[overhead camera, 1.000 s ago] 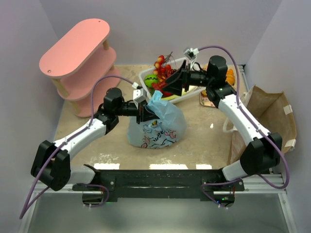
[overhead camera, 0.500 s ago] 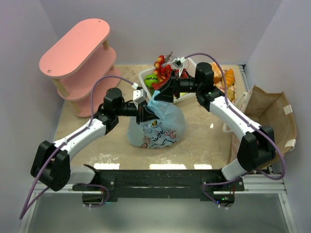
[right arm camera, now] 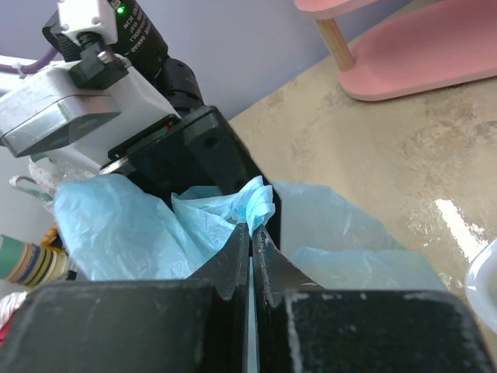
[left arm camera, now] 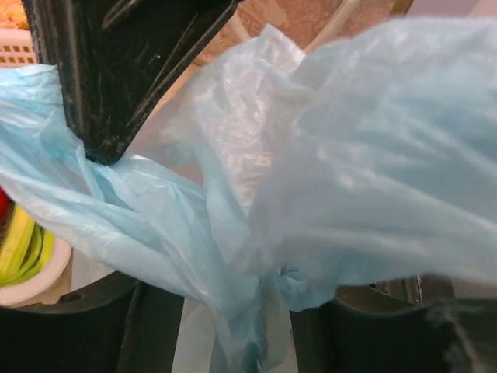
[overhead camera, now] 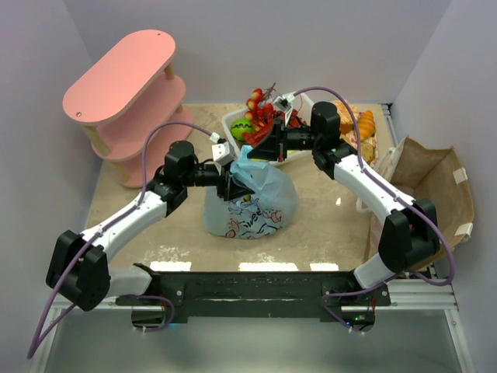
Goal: Place the mixed food into the grocery bags and tie them
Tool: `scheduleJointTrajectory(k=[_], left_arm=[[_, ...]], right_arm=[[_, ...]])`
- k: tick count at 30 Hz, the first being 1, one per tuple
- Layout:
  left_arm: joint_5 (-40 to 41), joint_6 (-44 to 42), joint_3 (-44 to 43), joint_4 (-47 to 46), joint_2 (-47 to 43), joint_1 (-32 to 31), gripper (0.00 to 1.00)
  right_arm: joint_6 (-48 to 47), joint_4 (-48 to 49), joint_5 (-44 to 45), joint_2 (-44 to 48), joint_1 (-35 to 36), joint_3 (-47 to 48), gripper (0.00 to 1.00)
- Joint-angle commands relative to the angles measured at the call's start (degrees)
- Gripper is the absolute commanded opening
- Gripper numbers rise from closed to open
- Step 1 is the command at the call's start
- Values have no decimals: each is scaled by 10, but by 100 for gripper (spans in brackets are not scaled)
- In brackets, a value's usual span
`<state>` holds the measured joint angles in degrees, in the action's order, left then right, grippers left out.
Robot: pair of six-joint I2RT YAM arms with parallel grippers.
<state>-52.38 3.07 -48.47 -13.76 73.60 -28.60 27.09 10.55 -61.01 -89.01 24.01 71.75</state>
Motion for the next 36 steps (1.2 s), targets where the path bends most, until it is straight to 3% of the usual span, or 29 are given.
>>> scheduleJointTrajectory(k=[1, 4, 11, 15, 23, 29, 36], left_arm=[[54, -57, -35, 45, -49, -1, 71], [88, -89, -51, 90, -74, -1, 87], [141, -132, -92, 152, -123, -1, 96], [134, -127, -124, 147, -119, -1, 96], [78, -47, -112, 9, -133, -1, 97], [15, 17, -127, -56, -93, -1, 96], [-35, 62, -131, -98, -54, -5, 87]], right_arm=[[4, 7, 9, 20, 3, 16, 0], [0, -4, 14, 18, 3, 29, 0], [-2, -11, 18, 18, 2, 41, 0], [-3, -14, 21, 22, 2, 40, 0], [-8, -23, 24, 24, 2, 40, 0], [-13, -27, 21, 25, 2, 41, 0], [-20, -36, 20, 26, 2, 42, 0]])
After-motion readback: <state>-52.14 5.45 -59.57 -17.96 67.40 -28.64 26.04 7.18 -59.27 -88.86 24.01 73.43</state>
